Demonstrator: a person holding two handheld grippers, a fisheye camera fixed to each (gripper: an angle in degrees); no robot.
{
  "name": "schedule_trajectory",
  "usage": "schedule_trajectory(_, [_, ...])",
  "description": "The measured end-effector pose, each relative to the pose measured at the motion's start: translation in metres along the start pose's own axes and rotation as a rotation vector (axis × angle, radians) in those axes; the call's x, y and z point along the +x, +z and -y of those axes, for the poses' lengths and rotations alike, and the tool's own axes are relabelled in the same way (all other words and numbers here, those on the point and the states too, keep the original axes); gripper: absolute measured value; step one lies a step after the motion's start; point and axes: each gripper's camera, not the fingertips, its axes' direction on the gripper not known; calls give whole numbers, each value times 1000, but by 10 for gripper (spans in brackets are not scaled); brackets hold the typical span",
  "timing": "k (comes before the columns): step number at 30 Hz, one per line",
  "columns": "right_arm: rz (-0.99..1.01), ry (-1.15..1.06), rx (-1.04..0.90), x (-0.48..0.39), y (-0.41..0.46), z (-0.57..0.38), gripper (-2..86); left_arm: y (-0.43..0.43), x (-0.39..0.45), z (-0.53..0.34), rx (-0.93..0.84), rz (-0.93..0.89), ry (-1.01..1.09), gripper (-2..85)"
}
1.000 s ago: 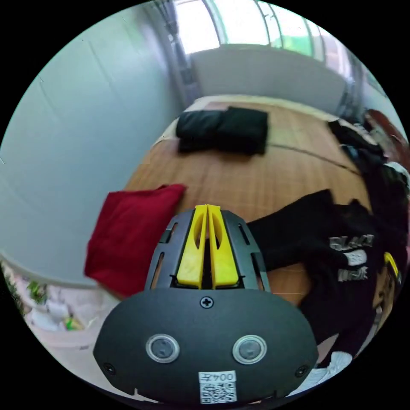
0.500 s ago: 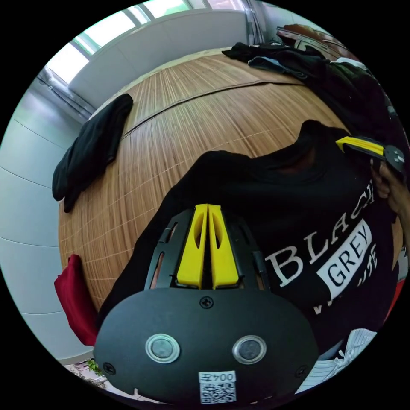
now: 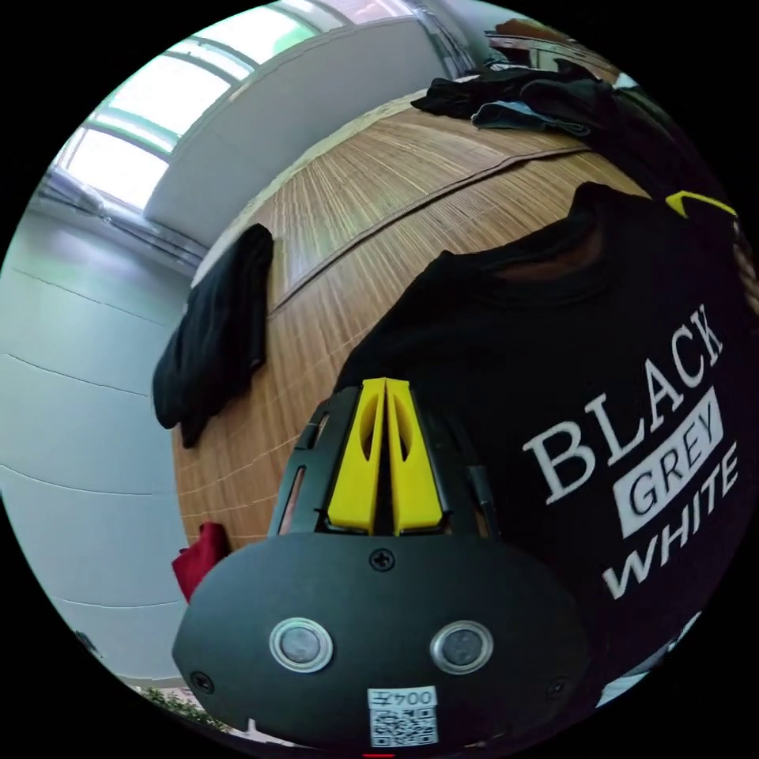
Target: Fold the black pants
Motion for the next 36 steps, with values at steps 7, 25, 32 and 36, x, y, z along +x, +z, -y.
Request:
schedule_trajectory(7, [149,49,-23,16,-146,-195,-4,-109,-46,-201,103,-206,-139,6])
schedule_trajectory(25, [-18,45,-155,-81,-219,-368,50,-160,34,-489,35,-561,-304,1])
schedule_trajectory(32, [9,130,-204,-79,-232,-351,60,-106,24,-525,-125,-422,-343,0])
schedule_trajectory(36, [-91,173,35,-55,-276,-328,70,-123,20,-500,4,-422,-355,1])
